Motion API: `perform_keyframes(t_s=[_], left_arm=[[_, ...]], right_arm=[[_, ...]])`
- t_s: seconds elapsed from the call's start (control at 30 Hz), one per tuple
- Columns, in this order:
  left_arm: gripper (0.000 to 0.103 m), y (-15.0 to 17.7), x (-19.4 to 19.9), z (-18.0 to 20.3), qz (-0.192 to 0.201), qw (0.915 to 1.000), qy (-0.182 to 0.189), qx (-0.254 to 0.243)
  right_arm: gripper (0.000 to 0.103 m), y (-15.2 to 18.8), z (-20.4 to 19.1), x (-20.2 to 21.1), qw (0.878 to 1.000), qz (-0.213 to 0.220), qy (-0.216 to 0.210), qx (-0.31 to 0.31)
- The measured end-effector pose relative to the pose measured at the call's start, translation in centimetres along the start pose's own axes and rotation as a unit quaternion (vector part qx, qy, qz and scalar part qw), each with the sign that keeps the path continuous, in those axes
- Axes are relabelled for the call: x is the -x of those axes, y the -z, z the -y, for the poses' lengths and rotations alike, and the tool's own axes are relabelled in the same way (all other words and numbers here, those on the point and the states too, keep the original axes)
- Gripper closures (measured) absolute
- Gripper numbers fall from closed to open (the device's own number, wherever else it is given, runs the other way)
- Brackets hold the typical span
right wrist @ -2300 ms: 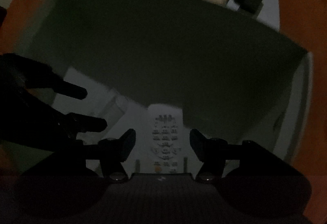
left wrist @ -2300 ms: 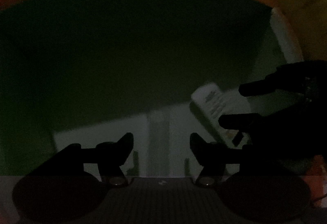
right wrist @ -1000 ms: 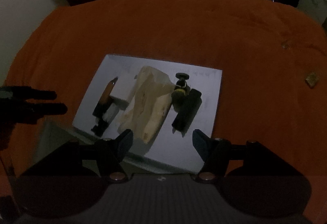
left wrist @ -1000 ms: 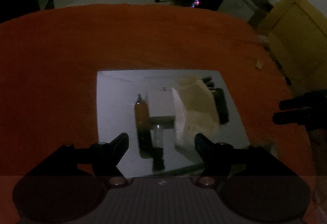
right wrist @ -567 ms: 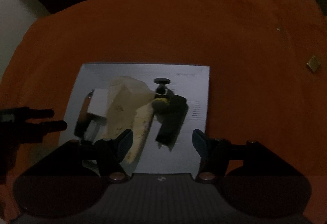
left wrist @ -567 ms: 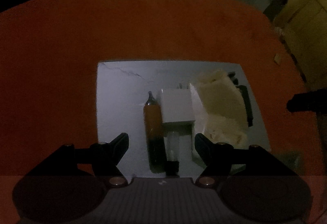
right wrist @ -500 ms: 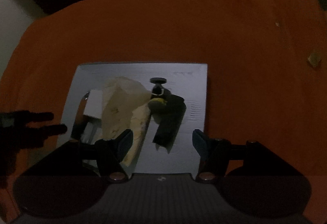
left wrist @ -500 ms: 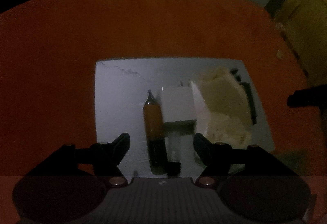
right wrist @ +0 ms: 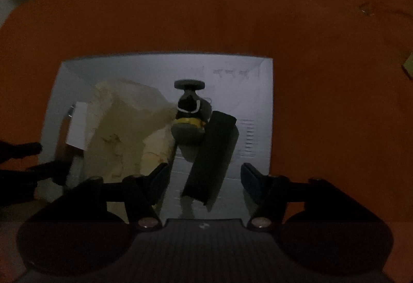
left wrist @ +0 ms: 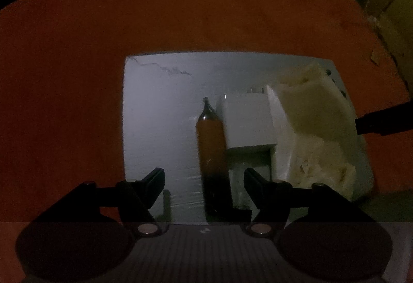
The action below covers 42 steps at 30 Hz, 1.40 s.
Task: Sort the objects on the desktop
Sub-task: 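Grasp the amber bottle with the left tool while the right tool grasps the black mount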
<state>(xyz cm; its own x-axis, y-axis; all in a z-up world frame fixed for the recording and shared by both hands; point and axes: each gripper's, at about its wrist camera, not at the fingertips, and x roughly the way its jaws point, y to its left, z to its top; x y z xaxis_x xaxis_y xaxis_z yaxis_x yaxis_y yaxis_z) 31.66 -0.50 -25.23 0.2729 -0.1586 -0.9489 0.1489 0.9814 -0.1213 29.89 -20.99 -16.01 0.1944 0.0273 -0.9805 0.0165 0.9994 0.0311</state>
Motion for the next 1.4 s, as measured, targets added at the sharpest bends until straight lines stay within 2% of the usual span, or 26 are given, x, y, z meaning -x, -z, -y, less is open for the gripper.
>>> perform_keyframes(t_s=[0.1, 0.17, 0.27, 0.3, 0.37, 0.5, 0.6, 0.8, 1.13, 1.3, 1.33, 1.4], left_arm=[[0.042, 0.0, -0.3, -0.1, -0.004, 1.0, -0.006, 0.006], [0.042, 0.0, -0.5, -0.3, -0.006, 0.9999, -0.004, 0.009], [0.054, -0.1, -0.9, -0.5, -0.009, 0.9999, 0.0, 0.014], [0.058, -0.1, -1.0, -0.5, -0.011, 0.9998, 0.003, 0.016], [0.065, 0.0, -1.1, -0.7, -0.012, 0.9995, 0.015, 0.023], [0.077, 0.4, -0.7, -0.7, -0.012, 0.9995, 0.023, 0.019], [0.077, 0.9, -0.1, -0.6, -0.011, 0.9996, 0.023, 0.007], [0.077, 1.4, 0.4, -1.6, -0.015, 0.9995, 0.026, 0.012], [0.075, 0.1, -0.4, -0.8, -0.026, 0.9993, 0.024, 0.008], [0.075, -0.6, -1.1, -0.4, -0.027, 0.9995, 0.016, 0.007], [0.08, -0.6, -1.1, -0.4, -0.027, 0.9995, 0.015, 0.005], [0.081, -0.2, -0.8, -0.6, -0.023, 0.9996, 0.014, 0.001]], right_arm=[[0.04, 0.4, -0.4, -0.9, 0.999, 0.005, 0.027, 0.019], [0.045, 0.6, -0.3, -1.5, 0.999, -0.001, 0.029, 0.017], [0.047, 0.6, 0.4, -2.0, 1.0, -0.005, 0.018, 0.0], [0.05, 0.6, 0.5, -2.1, 1.0, -0.005, 0.016, -0.001], [0.069, 0.8, 0.5, -1.9, 1.0, -0.005, 0.013, 0.005], [0.072, 1.7, 0.0, -1.4, 0.998, -0.002, 0.035, 0.046], [0.073, 2.6, -0.1, -1.2, 0.996, -0.01, 0.043, 0.079], [0.073, 4.2, 0.7, -0.5, 0.993, -0.024, 0.044, 0.102], [0.072, 2.5, 0.7, -0.7, 0.996, -0.025, 0.035, 0.072], [0.072, 2.8, 0.7, -1.7, 0.996, -0.026, 0.043, 0.074], [0.072, 2.9, 0.6, -1.7, 0.996, -0.025, 0.045, 0.077], [0.074, 3.4, 0.4, -1.5, 0.995, -0.02, 0.046, 0.086]])
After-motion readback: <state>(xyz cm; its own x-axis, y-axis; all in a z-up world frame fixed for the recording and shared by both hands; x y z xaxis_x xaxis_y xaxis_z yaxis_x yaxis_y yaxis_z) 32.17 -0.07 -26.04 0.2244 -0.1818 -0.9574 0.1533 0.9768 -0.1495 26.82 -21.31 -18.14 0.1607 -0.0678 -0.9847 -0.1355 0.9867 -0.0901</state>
